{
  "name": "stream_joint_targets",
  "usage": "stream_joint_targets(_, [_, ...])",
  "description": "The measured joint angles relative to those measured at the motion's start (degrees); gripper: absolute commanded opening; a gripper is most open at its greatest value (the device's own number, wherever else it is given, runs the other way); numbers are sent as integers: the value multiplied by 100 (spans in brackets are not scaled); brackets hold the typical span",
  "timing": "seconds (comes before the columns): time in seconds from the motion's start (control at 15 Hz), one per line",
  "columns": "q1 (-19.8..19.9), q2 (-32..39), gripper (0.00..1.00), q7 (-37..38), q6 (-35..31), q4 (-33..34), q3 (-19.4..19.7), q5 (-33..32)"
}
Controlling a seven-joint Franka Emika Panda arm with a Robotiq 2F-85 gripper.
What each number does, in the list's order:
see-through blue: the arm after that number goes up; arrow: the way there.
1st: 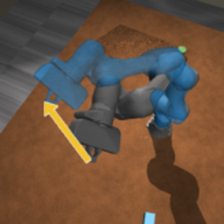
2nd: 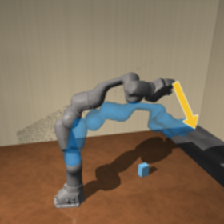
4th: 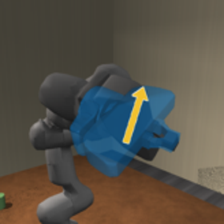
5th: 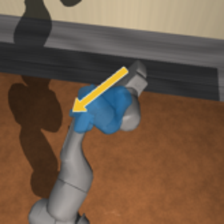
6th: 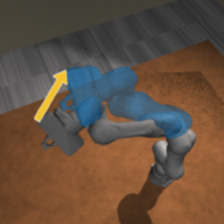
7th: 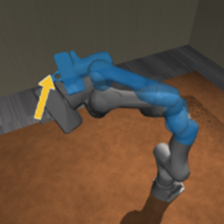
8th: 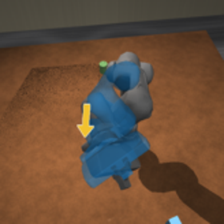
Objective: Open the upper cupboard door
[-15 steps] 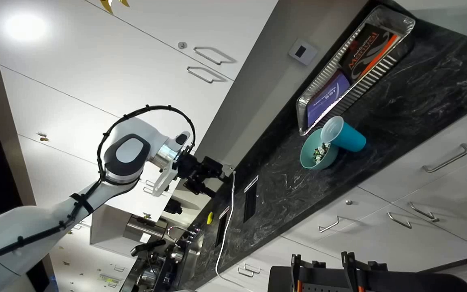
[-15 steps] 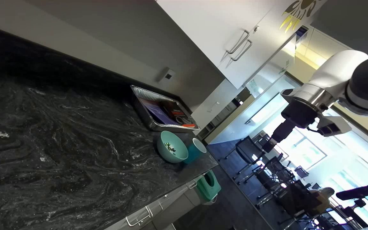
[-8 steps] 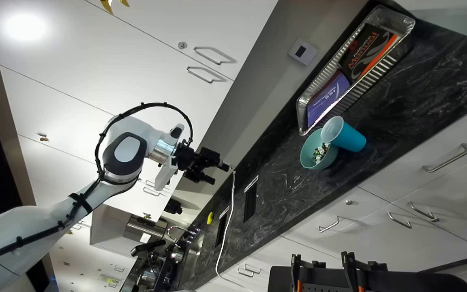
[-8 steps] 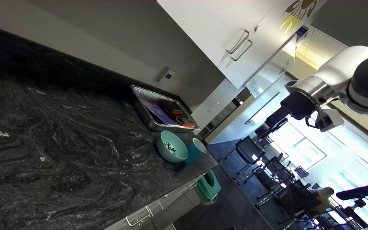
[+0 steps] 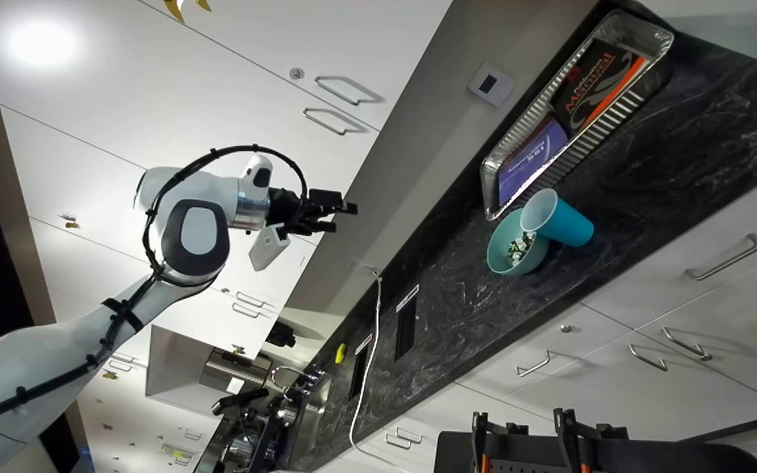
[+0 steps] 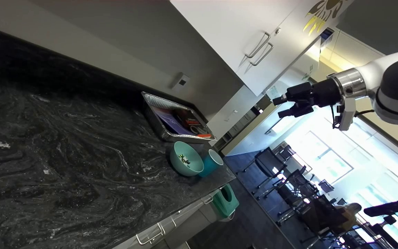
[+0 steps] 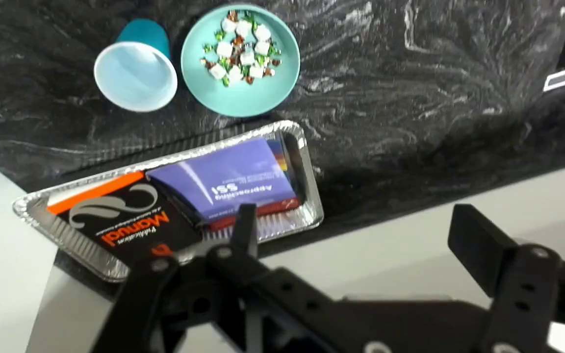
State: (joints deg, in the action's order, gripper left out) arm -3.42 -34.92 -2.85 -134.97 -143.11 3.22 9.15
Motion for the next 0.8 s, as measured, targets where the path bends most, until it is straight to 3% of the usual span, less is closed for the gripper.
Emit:
stream_joint_targets(0.4, [12,50,100,54,-1749,7,209,459])
stream_joint_targets(0.8, [11,55,100,101,-1817,5,208,459])
